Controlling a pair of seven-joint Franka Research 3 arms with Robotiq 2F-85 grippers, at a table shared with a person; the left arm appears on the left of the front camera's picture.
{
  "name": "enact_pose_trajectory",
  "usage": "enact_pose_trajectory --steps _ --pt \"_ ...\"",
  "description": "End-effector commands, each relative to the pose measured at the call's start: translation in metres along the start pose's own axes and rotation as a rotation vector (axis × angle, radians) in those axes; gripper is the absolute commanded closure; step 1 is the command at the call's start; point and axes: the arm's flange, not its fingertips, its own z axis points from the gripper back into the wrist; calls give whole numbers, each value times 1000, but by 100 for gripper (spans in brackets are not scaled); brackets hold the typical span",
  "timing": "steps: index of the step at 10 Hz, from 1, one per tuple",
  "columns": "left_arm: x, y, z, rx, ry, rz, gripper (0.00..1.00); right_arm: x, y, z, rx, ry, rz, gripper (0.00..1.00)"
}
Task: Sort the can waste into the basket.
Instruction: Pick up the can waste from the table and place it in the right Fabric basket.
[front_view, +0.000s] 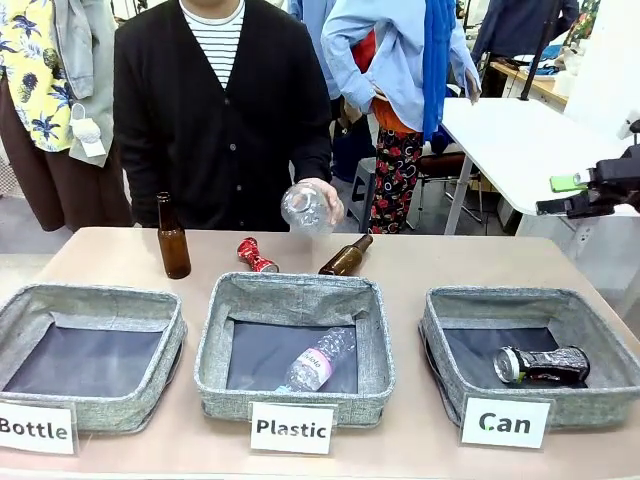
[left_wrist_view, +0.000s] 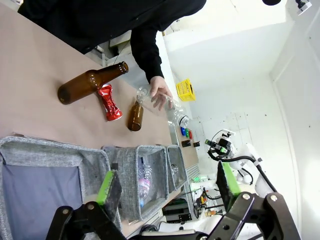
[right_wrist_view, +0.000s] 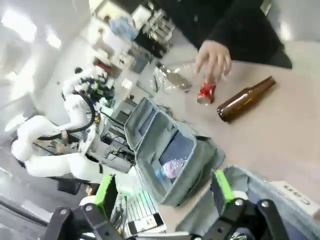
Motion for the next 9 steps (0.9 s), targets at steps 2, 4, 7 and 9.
enact_pose_trajectory --steps 2,4,7,9 --pt "-1 1 0 -9 2 -23 0 -2 14 -20 2 129 128 0" --pt "-1 1 0 -9 2 -23 0 -2 14 -20 2 129 128 0" --pt "-1 1 0 -9 2 -23 0 -2 14 -20 2 129 128 0" --pt "-1 1 0 -9 2 -23 0 -2 14 -20 2 129 128 0"
